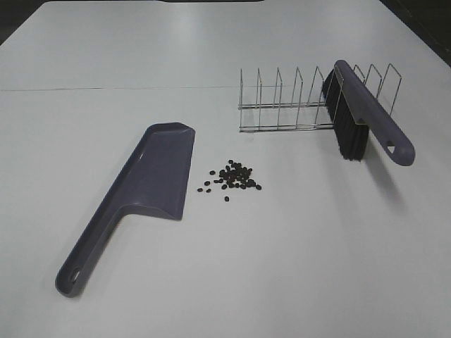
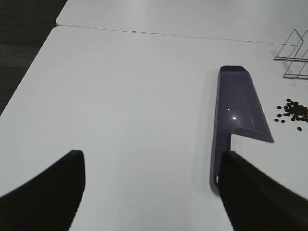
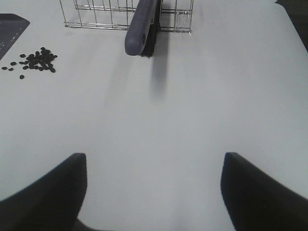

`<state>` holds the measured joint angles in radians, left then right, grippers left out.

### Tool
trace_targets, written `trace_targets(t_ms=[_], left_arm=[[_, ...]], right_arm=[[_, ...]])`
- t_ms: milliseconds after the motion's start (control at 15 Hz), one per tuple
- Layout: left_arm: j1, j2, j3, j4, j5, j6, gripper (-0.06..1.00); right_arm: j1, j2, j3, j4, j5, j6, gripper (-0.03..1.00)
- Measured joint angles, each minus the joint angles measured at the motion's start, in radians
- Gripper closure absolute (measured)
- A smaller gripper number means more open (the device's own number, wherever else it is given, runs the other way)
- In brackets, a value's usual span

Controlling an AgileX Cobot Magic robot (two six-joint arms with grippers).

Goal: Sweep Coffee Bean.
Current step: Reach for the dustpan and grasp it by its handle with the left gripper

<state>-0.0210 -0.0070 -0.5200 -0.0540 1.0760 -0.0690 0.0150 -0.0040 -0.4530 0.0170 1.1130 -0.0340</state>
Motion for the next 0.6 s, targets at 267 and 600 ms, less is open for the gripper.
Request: trace_targets(t_ms=[267,600], left_arm=[[0.000,0.000,0.000,0.000,0.000,0.001,0.24],[0.000,0.000,0.000,0.000,0.000,0.001,0.24]], right_arm=[[0.000,0.000,0.000,0.001,0.000,0.000,0.20],[0.000,0.000,0.000,0.001,0.000,0.000,0.14]])
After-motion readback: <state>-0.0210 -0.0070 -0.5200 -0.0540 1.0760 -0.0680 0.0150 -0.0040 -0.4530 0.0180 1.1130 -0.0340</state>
